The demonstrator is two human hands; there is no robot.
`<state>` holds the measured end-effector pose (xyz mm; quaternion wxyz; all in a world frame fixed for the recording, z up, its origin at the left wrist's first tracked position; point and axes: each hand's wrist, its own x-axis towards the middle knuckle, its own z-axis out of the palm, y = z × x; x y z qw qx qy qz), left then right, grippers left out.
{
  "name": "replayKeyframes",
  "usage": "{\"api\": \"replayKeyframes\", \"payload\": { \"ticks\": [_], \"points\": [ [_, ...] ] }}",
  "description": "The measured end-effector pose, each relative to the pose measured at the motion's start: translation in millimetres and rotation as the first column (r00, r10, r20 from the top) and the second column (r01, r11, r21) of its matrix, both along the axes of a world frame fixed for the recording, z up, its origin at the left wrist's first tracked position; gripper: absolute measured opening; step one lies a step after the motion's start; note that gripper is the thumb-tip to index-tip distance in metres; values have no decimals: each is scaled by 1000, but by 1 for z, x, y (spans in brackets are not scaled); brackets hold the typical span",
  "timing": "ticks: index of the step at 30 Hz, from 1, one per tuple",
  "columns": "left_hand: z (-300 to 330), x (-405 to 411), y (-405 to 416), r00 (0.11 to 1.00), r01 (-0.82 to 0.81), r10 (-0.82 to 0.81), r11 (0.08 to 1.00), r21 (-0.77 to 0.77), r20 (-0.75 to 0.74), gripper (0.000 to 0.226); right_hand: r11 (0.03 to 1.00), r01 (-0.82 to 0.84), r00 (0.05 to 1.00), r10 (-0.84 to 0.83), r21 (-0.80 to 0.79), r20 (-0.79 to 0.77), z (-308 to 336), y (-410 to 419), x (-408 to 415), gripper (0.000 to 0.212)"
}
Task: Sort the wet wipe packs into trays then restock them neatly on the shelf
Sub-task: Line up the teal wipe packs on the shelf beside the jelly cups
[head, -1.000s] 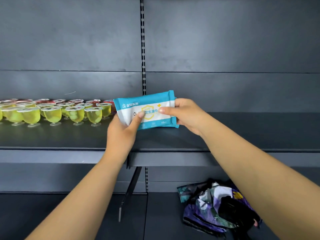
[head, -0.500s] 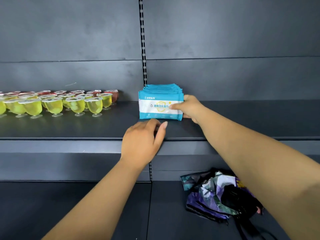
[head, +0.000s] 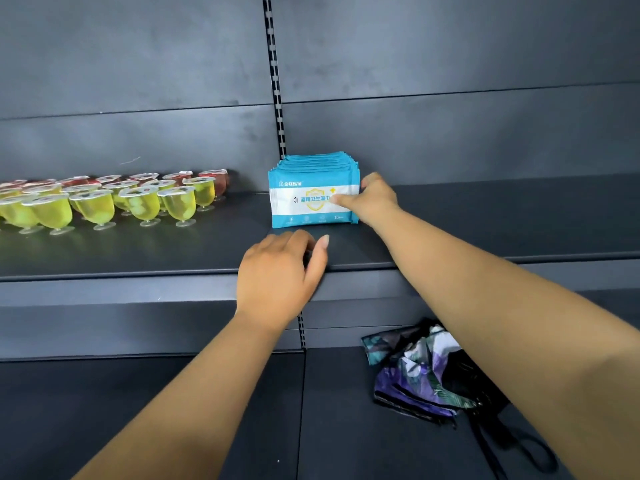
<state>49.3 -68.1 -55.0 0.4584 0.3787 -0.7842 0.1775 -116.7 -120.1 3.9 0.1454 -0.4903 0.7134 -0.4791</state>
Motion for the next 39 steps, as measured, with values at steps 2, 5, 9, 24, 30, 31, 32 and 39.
{"api": "replayKeyframes", "payload": {
  "ticks": [2,5,9,24,30,31,32,39],
  "points": [
    [3,0,1,1000,1,-2,1000,20,10,46,1000,0,1000,0,10,2,1,7,-1,54],
    [6,-2,7,1000,30,-30,996,83,-4,55,1000,-22,999,22,3,-38,2,37,-5,57],
    [-8,-5,39,989,77,-80,997,-27,-127,42,971,-125,970,77,-203,-230,-12,100,-21,41],
    [-256,-100,216,997,14,-50,870,492,59,31,916,-401,747,343,26,-570,-294,280,-145,23],
    [-411,-94,298,958,-109,-165,542,833,233,39,783,-277,838,480,557,-259,-470,353,-177,33],
    [-434,-93,310,948,-132,-192,488,863,254,41,716,-242,852,479,655,-209,-492,366,-182,36],
    [-452,-92,322,936,-160,-221,430,889,275,43,647,-213,865,474,732,-167,-511,378,-185,36],
    [-571,-95,380,877,-254,-370,185,950,306,50,342,-116,985,158,933,64,-635,443,-197,49]
  ]
}}
